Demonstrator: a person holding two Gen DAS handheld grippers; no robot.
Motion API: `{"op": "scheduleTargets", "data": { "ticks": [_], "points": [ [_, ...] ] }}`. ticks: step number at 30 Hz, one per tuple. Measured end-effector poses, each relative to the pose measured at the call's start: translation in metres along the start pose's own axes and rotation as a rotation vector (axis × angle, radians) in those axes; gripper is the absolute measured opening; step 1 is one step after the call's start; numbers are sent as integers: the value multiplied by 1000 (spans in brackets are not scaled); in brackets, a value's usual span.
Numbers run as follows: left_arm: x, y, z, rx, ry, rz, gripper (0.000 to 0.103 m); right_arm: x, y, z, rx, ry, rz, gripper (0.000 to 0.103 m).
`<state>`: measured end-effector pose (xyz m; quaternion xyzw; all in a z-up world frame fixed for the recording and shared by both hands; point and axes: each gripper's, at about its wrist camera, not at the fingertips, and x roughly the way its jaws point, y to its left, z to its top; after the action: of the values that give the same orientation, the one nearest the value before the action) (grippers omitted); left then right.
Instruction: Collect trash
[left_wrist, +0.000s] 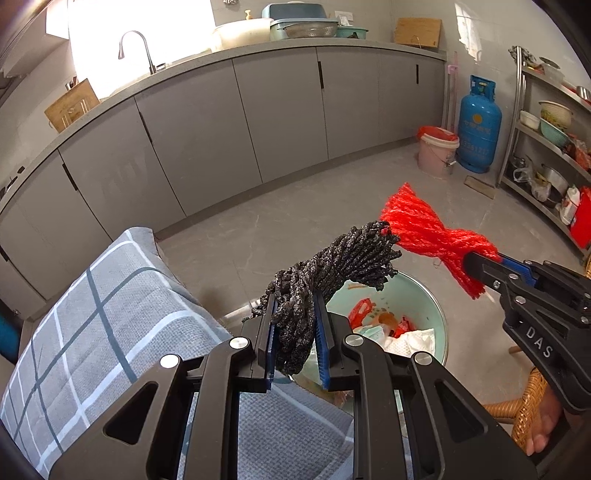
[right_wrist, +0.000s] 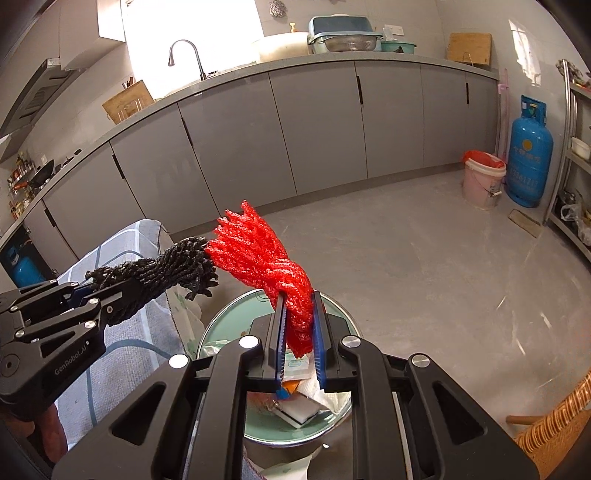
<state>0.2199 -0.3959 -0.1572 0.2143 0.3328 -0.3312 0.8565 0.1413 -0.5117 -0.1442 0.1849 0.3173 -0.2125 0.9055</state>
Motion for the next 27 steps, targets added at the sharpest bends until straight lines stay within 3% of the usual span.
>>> {"op": "scheduleTargets", "data": {
  "ticks": [2, 3, 4, 5, 8, 11, 17, 27],
  "points": [
    [4, 0, -1, -1, 10, -5, 23, 8, -2, 0, 6, 5, 23, 21],
    [5, 0, -1, -2, 10, -2, 27, 10, -2, -1, 10, 0, 32, 34],
    [6, 0, -2, 2, 10, -2, 39, 11, -3, -2, 16, -9, 34, 44],
    [6, 1, -3, 5, 9, -1, 47, 12, -4, -2, 23, -17, 31, 63],
    [6, 2, -8, 9, 17, 7, 67, 11, -5, -8, 40, -14, 22, 65],
    [1, 7, -13, 2, 23, 6, 70, 4, -4, -12, 57, -16, 16, 65],
    [-33, 20, -22, -29, -30, 25, 93, -34, 5, -20, 70, -53, 14, 70],
    [-93, 40, -34, -83, -97, 37, 94, -86, 27, -27, 25, -112, 21, 73]
  ]
}}
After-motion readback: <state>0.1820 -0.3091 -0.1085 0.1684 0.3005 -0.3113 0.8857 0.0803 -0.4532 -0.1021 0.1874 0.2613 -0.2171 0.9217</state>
